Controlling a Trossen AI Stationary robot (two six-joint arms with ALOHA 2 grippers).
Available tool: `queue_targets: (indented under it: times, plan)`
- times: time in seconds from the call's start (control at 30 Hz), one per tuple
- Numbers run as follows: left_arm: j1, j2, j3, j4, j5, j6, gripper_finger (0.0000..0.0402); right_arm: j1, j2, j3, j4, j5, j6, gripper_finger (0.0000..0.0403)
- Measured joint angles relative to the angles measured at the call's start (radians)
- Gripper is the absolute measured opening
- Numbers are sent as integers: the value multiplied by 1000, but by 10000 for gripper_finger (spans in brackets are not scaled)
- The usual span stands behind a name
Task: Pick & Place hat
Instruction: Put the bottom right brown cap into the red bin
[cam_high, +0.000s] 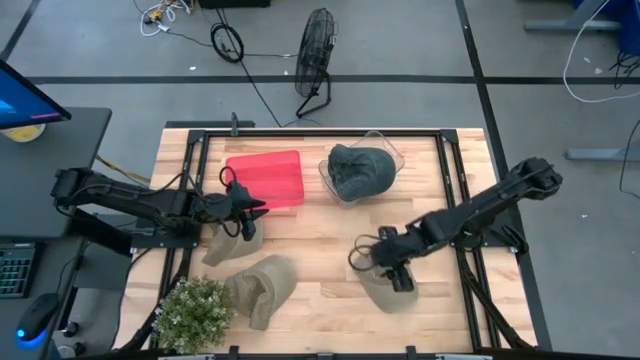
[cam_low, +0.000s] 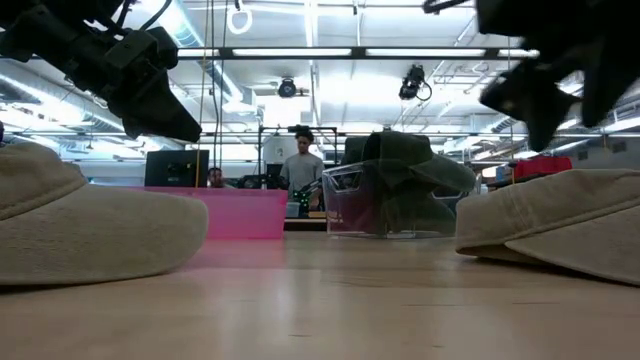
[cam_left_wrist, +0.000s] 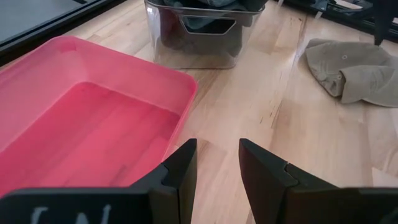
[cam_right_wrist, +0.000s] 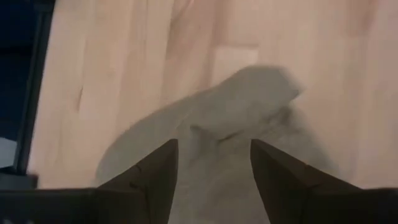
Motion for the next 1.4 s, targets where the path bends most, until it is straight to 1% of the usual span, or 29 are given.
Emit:
queue_targets:
  times: [0.13, 0.23, 0.4, 0.47, 0.53, 0.57, 0.7, 0.73, 0.77, 0.83, 0.9, 1.0, 1.1, 1.17, 1.23, 1.4]
  plan:
    - [0, 0, 0, 0, 0, 0, 122, 40, 0, -87, 100, 1, 92, 203]
    - [0, 0, 0, 0, 0, 0, 122, 51, 0, -158, 211, 3, 134, 203]
    - [0, 0, 0, 0, 0, -8, 122, 52, 0, -259, 371, 4, 137, 201]
    - [0, 0, 0, 0, 0, -8, 122, 52, 0, -282, 434, 3, 110, 192]
    - [0, 0, 0, 0, 0, -8, 122, 52, 0, -284, 487, -8, 84, 166]
    - [0, 0, 0, 1, 0, -8, 122, 48, 0, -275, 499, -18, 70, 145]
    - [0, 0, 0, 0, 0, -8, 122, 34, 0, -218, 508, -63, -14, 34]
    - [0, 0, 0, 0, 0, -7, 122, 32, 0, -199, 512, -70, -62, 17]
    - [0, 0, 0, 0, 0, -7, 122, 31, 0, -180, 523, -71, -107, 13]
    - [0, 0, 0, 0, 0, -7, 122, 27, 0, -133, 534, -75, -177, 19]
    - [0, 0, 0, 0, 0, -7, 122, 19, 0, -76, 497, -78, -221, 17]
    - [0, 0, 0, 0, 0, -8, 122, 8, 0, -6, 363, -58, -195, 6]
    - [0, 0, 0, 0, 0, -8, 122, 8, 0, 5, 243, -23, -135, 10]
    - [0, 0, 0, 0, 0, -8, 122, 11, 1, 5, 204, -16, -88, 26]
    - [0, 0, 0, -1, 0, -8, 122, 12, 13, 5, 192, -16, -45, 51]
    - [0, 0, 0, -2, 0, -8, 122, 26, 79, 5, 187, 8, -45, 133]
